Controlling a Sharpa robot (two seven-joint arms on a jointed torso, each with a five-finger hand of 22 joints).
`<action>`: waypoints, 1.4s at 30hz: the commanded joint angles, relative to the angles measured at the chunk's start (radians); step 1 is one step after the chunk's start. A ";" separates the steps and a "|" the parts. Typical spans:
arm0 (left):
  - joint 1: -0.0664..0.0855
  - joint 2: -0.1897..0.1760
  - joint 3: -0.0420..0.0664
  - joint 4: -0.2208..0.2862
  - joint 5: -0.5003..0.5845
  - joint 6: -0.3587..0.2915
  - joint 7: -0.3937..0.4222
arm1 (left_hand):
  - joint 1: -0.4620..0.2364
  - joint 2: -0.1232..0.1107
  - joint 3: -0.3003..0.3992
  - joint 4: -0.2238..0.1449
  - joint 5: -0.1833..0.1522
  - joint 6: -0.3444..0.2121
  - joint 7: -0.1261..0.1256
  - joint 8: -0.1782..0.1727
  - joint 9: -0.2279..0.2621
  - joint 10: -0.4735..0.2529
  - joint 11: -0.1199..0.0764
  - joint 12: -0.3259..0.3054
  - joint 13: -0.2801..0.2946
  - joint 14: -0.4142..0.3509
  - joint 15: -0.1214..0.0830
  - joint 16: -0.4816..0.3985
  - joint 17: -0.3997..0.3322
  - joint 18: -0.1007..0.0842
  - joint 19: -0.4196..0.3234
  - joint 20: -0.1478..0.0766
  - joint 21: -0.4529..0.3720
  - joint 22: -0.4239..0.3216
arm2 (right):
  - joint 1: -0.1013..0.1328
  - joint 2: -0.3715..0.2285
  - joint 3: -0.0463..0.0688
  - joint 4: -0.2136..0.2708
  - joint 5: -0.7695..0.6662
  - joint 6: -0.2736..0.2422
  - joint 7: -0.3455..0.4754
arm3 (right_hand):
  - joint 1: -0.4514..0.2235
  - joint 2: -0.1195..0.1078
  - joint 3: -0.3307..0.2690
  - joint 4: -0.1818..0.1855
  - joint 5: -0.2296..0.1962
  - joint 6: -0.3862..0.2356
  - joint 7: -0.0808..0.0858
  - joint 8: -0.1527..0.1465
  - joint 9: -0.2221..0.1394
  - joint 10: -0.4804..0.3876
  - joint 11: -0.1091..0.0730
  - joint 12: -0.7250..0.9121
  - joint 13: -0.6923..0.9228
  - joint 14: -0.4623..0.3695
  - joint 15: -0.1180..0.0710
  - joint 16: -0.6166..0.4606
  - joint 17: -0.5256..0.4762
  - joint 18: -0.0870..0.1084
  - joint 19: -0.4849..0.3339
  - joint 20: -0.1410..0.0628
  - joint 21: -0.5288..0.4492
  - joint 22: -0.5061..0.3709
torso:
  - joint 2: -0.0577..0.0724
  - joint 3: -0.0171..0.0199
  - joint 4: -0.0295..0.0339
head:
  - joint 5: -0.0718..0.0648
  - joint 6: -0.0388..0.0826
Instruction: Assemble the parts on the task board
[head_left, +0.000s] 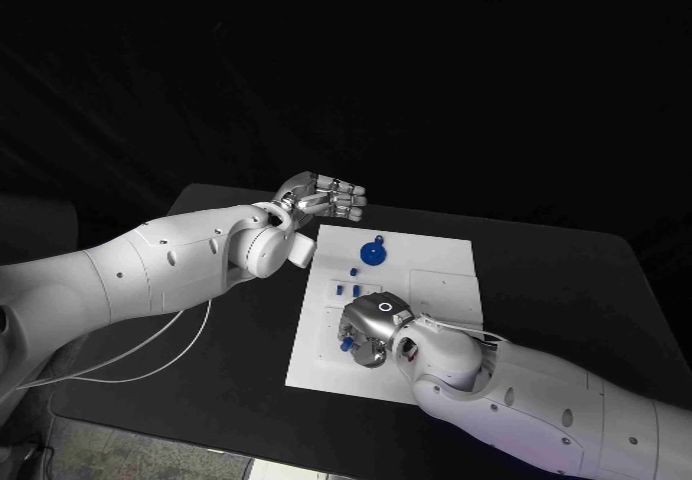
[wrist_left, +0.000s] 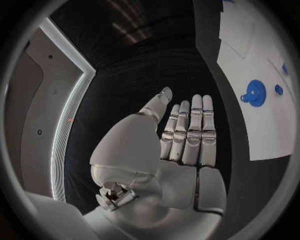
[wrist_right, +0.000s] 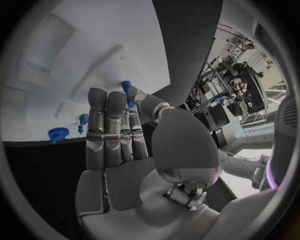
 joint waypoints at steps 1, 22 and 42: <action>0.001 0.002 0.001 0.001 0.005 0.014 0.006 | -0.002 0.000 0.000 0.004 -0.005 -0.007 -0.003 0.001 0.001 -0.004 -0.001 -0.001 0.000 -0.009 0.000 -0.003 0.001 -0.012 0.004 0.000 0.007 -0.001 | -0.004 0.006 -0.006 -0.006 -0.021 0.043 -0.005 | 0.001 0.010 -0.003 -0.005 0.005 0.007 0.001 0.005 0.005 0.005 0.002 0.003 0.001 0.002 -0.007 -0.002 0.001 0.013 0.016 -0.004 0.001 0.035 | 0.000 -0.0004 0.0004 | 0.001 0.000; 0.001 0.002 0.001 0.000 0.005 0.018 0.003 | -0.002 -0.001 0.000 0.009 -0.004 -0.008 -0.003 0.001 0.001 -0.005 -0.001 -0.001 0.000 -0.009 0.000 -0.003 0.001 -0.013 0.005 0.000 0.009 -0.012 | -0.004 0.013 -0.018 -0.012 -0.003 0.007 -0.006 | -0.043 -0.085 -0.051 0.039 0.046 -0.153 0.028 0.003 -0.002 -0.181 0.055 0.002 -0.003 -0.008 0.030 0.002 -0.009 0.042 0.009 0.032 -0.071 0.010 | 0.000 0.0007 -0.0008 | 0.001 -0.001; 0.001 -0.005 0.000 0.000 0.005 0.027 -0.005 | 0.001 -0.002 0.001 0.009 -0.005 -0.010 -0.002 0.001 0.001 -0.006 0.000 -0.001 0.000 -0.009 0.000 -0.003 0.001 -0.012 0.005 0.000 0.013 -0.020 | -0.004 -0.063 0.000 0.083 0.032 -0.135 -0.033 | 0.014 -0.124 -0.230 0.107 0.074 -0.193 0.021 0.004 -0.002 -0.262 0.073 0.005 -0.004 -0.043 0.046 0.007 -0.076 0.057 0.009 0.054 -0.197 -0.035 | 0.000 0.0028 -0.0024 | -0.013 0.005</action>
